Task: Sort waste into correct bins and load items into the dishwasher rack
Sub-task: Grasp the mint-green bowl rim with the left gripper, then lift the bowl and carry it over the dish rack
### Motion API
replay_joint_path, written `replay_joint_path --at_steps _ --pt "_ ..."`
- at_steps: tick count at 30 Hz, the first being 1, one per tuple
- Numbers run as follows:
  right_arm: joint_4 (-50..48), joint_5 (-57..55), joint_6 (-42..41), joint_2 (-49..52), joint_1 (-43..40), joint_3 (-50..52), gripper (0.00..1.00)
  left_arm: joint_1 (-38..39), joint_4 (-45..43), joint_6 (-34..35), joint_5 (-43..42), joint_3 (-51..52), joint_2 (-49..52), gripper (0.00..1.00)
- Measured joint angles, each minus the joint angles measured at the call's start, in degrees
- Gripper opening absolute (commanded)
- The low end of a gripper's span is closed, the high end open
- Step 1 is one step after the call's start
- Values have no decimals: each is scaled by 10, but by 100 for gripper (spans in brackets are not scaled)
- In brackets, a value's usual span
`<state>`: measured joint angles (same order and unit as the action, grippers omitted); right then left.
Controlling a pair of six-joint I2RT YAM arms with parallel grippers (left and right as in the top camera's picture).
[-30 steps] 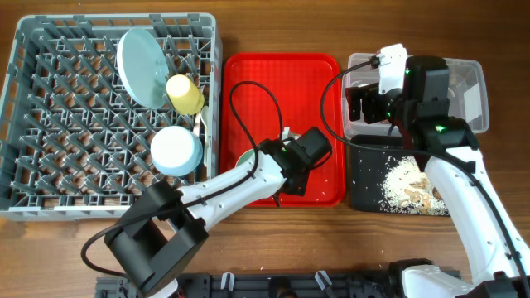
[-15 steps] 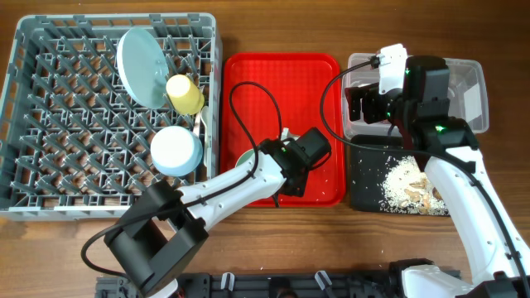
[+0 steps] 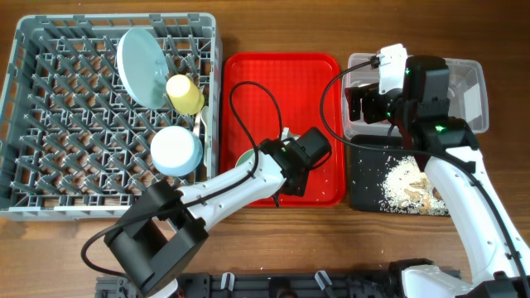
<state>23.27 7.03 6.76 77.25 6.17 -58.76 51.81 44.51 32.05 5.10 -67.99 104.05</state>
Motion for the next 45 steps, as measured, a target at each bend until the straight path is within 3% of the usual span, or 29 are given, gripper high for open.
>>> replay_joint_path --at_steps 6,12,19,28,45 --pt "0 0 0 0 0 0 100 0 -2 0 0 0 6 13" --pt "0 0 0 0 0 0 100 0 -4 0 9 0 22 6" --pt "0 0 0 0 0 0 100 0 -4 0 12 0 22 10" --pt "0 0 0 0 0 0 100 0 -4 0 22 0 23 6" --pt "0 0 0 0 0 0 100 0 0 0 26 0 21 13"
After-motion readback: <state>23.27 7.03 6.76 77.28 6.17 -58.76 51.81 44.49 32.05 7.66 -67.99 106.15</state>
